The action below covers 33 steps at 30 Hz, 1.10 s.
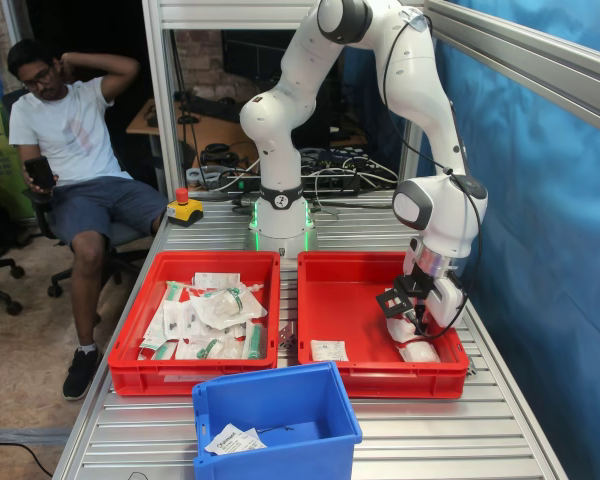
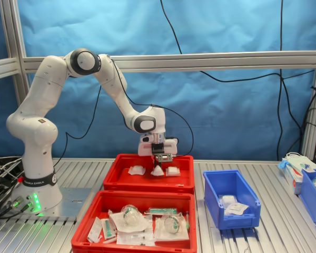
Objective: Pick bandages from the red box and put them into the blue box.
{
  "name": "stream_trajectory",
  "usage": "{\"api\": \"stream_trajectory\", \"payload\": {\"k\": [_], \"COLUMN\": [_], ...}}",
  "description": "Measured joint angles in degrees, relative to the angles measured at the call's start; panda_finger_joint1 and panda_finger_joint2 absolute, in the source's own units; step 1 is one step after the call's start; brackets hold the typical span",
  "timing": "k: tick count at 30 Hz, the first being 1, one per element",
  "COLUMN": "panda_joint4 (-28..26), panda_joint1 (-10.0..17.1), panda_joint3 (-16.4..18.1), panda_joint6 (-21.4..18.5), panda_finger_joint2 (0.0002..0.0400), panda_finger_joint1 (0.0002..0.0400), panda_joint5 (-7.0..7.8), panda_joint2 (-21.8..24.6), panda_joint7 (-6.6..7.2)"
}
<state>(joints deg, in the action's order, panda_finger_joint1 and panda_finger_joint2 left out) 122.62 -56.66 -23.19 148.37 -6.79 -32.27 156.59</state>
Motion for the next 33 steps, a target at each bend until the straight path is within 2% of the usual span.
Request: {"api": "stream_trajectory", "payload": {"k": [4, 5, 18, 21, 28, 33], "panda_joint4": [0.0, 0.0, -0.1, -0.5, -1.2, -1.9], "panda_joint1": [-0.2, -0.3, -0.7, -0.7, -0.7, -0.7], "panda_joint3": [-0.5, -0.7, -6.0, -9.2, -12.0, -13.8], "panda_joint6": [0.0, 0.0, -0.1, -2.7, -8.4, -11.8], "panda_finger_joint2": [0.0089, 0.0066, 0.0066, 0.0066, 0.0066, 0.0066], "panda_finger_joint1": [0.0089, 0.0066, 0.0066, 0.0066, 0.0066, 0.0066], "panda_joint5": [0.00, 0.00, 0.00, 0.18, 1.03, 1.43], "panda_joint2": [0.0, 0.0, 0.0, 0.2, 2.2, 5.5], "panda_joint7": [0.00, 0.00, 0.00, 0.00, 0.00, 0.00]}}
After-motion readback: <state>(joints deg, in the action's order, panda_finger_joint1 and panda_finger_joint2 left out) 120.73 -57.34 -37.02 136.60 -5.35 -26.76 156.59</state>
